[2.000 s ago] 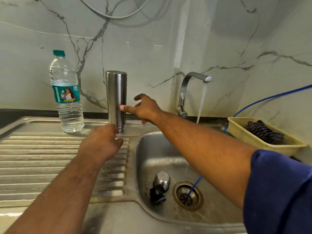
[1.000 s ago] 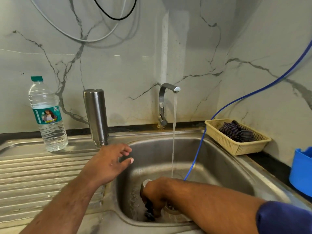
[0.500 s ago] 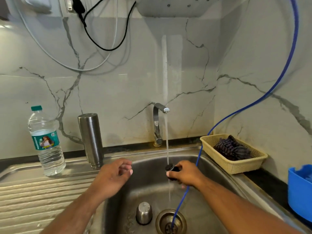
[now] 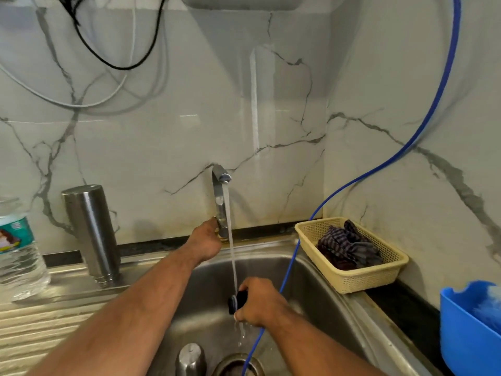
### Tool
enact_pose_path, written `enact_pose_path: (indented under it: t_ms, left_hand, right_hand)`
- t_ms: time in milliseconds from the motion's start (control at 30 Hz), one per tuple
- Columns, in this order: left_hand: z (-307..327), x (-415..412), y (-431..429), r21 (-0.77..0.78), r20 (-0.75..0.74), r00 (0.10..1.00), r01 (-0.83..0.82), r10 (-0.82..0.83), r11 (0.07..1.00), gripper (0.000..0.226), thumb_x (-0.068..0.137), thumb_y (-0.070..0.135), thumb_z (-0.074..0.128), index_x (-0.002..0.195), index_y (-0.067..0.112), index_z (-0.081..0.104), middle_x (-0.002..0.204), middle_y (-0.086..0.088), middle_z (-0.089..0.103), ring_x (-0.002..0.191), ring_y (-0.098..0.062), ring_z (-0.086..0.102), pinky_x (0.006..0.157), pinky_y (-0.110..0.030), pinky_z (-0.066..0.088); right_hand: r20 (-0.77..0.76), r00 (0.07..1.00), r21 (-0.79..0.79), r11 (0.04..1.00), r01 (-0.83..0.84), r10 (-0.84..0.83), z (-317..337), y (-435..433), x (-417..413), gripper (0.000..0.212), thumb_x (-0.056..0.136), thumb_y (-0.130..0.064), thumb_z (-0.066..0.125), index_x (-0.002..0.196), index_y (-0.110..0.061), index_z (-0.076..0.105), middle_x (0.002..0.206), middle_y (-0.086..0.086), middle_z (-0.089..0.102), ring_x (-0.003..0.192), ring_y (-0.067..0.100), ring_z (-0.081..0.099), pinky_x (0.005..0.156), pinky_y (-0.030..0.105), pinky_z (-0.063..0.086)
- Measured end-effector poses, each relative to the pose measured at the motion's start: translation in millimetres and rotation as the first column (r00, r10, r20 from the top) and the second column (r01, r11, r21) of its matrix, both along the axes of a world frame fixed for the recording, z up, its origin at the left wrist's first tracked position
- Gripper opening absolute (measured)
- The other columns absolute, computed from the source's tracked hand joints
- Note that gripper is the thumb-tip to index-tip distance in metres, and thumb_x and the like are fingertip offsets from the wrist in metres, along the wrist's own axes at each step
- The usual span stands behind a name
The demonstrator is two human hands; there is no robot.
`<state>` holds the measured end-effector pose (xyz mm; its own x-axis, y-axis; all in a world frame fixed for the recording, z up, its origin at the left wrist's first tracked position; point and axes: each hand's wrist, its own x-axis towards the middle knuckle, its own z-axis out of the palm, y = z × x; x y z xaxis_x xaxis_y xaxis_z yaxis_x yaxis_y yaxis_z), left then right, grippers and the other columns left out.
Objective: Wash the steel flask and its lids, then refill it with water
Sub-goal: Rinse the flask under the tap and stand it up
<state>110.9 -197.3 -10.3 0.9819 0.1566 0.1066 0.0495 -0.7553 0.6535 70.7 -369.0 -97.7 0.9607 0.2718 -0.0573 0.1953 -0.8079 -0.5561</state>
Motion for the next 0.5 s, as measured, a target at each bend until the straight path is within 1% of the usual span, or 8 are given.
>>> enact_pose_path:
  t_ms: [67, 167, 267, 367, 400, 433, 500]
  left_hand:
    - [-4.9, 6.2, -2.7, 0.011, 0.032, 0.999, -0.017, 0.017, 1.0, 0.055, 0.093, -0.003, 0.056, 0.143, 0.021, 0.053, 0.141, -0.003, 0.06, 0.131, -0.029, 0.056, 0.111, -0.038, 0.045]
    - [-7.3, 6.8, -5.5, 0.058, 0.034, 0.999, -0.016, 0.014, 0.998, 0.068, 0.098, -0.003, 0.052, 0.158, 0.023, 0.036, 0.154, -0.005, 0.049, 0.14, -0.031, 0.048, 0.115, -0.037, 0.039]
    - [0.6, -0.3, -4.6, 0.104, 0.004, 1.0, -0.015, 0.014, 0.994, 0.074, 0.1, -0.006, 0.046, 0.162, 0.027, 0.023, 0.162, -0.009, 0.037, 0.145, -0.032, 0.041, 0.117, -0.032, 0.034]
    - [9.2, -18.0, -2.0, 0.128, -0.061, 0.998, 0.033, -0.026, 0.991, 0.087, 0.096, -0.013, 0.043, 0.163, 0.034, 0.014, 0.165, -0.009, 0.032, 0.148, -0.031, 0.037, 0.118, -0.033, 0.031]
    - [8.3, -26.1, -1.2, 0.114, -0.092, 0.995, 0.041, -0.031, 0.993, 0.089, 0.094, -0.014, 0.043, 0.163, 0.035, 0.014, 0.165, -0.008, 0.031, 0.147, -0.031, 0.038, 0.118, -0.033, 0.032]
    - [5.8, -34.2, -0.8, 0.102, -0.108, 0.994, 0.044, -0.032, 0.994, 0.088, 0.092, -0.013, 0.044, 0.163, 0.033, 0.017, 0.164, -0.007, 0.033, 0.144, -0.031, 0.042, 0.115, -0.034, 0.037]
    - [-2.8, -52.6, -1.5, 0.049, -0.088, 0.996, 0.025, -0.02, 0.998, 0.075, 0.093, -0.007, 0.048, 0.159, 0.024, 0.032, 0.158, -0.007, 0.043, 0.134, -0.029, 0.052, 0.109, -0.036, 0.045]
  right_hand:
    - [0.024, 1.0, 0.006, 1.0, -0.004, 0.004, -0.9, 0.9, 1.8, 0.052, 0.074, -0.024, 0.087, 0.122, -0.026, 0.066, 0.123, 0.001, 0.067, 0.109, 0.021, 0.067, 0.092, 0.035, 0.058]
    - [0.029, 1.0, 0.05, 0.999, 0.006, -0.008, -2.0, 0.5, 2.9, 0.057, 0.073, -0.024, 0.088, 0.125, -0.026, 0.065, 0.126, 0.001, 0.065, 0.11, 0.022, 0.067, 0.093, 0.036, 0.058]
    - [0.057, 0.998, 0.106, 0.994, 0.004, -0.01, -1.4, 2.7, 3.0, 0.062, 0.071, -0.023, 0.088, 0.128, -0.029, 0.063, 0.128, 0.0, 0.058, 0.11, 0.023, 0.065, 0.093, 0.037, 0.059]
    - [0.128, 0.992, 0.142, 0.99, -0.02, 0.001, 1.7, 3.8, 1.1, 0.064, 0.074, -0.02, 0.085, 0.13, -0.034, 0.059, 0.128, -0.002, 0.047, 0.111, 0.023, 0.062, 0.098, 0.032, 0.055]
    - [0.148, 0.989, 0.164, 0.986, -0.032, 0.007, 2.6, 2.9, 0.6, 0.064, 0.074, -0.019, 0.084, 0.13, -0.036, 0.058, 0.129, -0.003, 0.044, 0.111, 0.022, 0.062, 0.098, 0.03, 0.054]
    - [0.168, 0.986, 0.192, 0.98, -0.047, 0.014, 4.7, 2.0, -0.4, 0.063, 0.075, -0.016, 0.083, 0.129, -0.037, 0.058, 0.13, -0.005, 0.042, 0.112, 0.02, 0.061, 0.099, 0.027, 0.053]
    - [0.211, 0.976, 0.242, 0.965, -0.099, 0.047, 10.3, 1.0, -3.4, 0.064, 0.075, -0.011, 0.081, 0.128, -0.037, 0.057, 0.131, -0.008, 0.038, 0.113, 0.016, 0.059, 0.102, 0.023, 0.05]
